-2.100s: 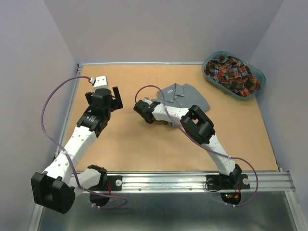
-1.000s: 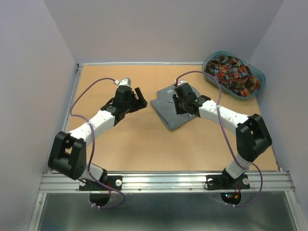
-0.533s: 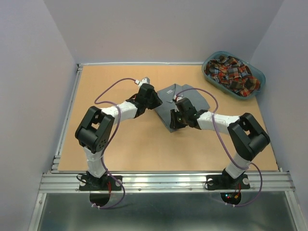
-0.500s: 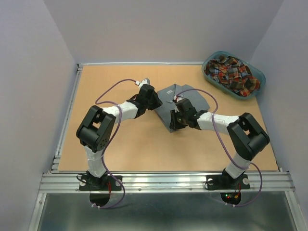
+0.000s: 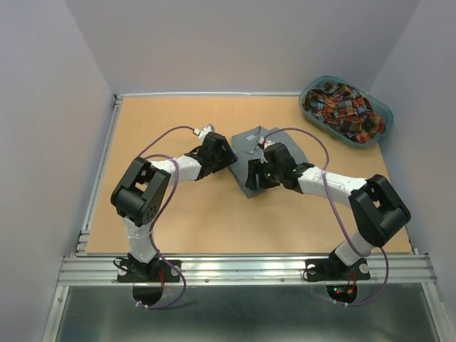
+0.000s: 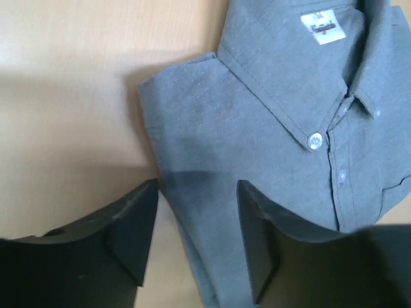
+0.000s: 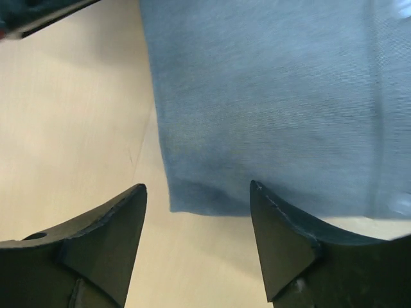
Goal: Fold and stack the long sleeve shirts
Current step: Fold the shirt, then neatly place the folded shirt to the corner
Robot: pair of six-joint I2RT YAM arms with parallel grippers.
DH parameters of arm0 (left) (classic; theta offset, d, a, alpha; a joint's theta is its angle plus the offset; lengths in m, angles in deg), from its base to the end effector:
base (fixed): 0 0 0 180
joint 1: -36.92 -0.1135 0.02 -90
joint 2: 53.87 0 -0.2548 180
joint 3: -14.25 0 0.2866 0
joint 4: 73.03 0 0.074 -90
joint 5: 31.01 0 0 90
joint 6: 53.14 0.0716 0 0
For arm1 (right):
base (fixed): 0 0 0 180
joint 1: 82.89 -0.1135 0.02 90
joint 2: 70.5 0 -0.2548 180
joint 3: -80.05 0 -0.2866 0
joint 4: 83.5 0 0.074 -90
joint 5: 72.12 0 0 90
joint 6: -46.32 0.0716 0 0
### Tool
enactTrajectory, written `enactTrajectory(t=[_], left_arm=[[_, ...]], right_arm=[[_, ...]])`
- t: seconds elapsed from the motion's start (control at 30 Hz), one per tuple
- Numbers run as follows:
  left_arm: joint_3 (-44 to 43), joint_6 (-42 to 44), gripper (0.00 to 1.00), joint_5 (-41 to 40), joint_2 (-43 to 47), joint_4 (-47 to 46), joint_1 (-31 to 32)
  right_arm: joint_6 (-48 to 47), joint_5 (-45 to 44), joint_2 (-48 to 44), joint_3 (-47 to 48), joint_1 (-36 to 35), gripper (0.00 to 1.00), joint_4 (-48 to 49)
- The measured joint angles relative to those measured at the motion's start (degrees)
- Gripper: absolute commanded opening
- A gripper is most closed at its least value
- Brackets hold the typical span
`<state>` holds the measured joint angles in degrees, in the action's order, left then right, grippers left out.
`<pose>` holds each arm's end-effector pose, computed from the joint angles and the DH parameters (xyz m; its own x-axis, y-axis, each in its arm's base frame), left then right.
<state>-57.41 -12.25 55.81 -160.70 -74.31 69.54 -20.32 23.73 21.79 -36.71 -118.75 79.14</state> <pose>0.3802 -0.2386 0.1112 -0.6850 -0.4577 -0.5668 -0.0281 0.7940 -0.6073 0.3044 0.2290 0.1237 -0.7925 -0.0862 -0.6037 -0.3545 0.8706 0.3412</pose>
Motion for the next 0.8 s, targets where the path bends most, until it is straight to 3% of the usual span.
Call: enactTrajectory(t=[0.1, 0.23, 0.37, 0.57, 0.7, 0.8], left_arm=[[1.53, 0.44, 0.79, -1.51, 5.66, 1.31, 0.00], [3.61, 0.46, 0.78, -2.23, 11.82, 1.05, 0.00], [3.85, 0.31, 0.75, -1.49, 10.23, 0.79, 0.33], [3.85, 0.07, 0.65, 0.13, 3.78, 1.22, 1.57], [3.80, -0.07, 0.51, 0.15, 3.30, 0.85, 1.77], [3.78, 0.04, 0.41, 0.09, 2.51, 0.83, 1.77]], right_arm=[[-1.18, -4.39, -3.08, 1.60, 1.29, 0.74, -3.13], [-2.89, -7.96, -4.07, 6.36, 8.48, 0.71, -4.68], [-3.69, -8.90, -1.75, 11.28, 17.38, 0.70, -4.96], [-4.39, -8.68, 5.90, 15.58, 24.90, 0.65, -5.03], [-4.76, -8.61, 10.60, 15.65, 26.91, 0.56, -5.73], [-4.76, -8.55, 12.48, 15.54, 27.17, 0.35, -6.36]])
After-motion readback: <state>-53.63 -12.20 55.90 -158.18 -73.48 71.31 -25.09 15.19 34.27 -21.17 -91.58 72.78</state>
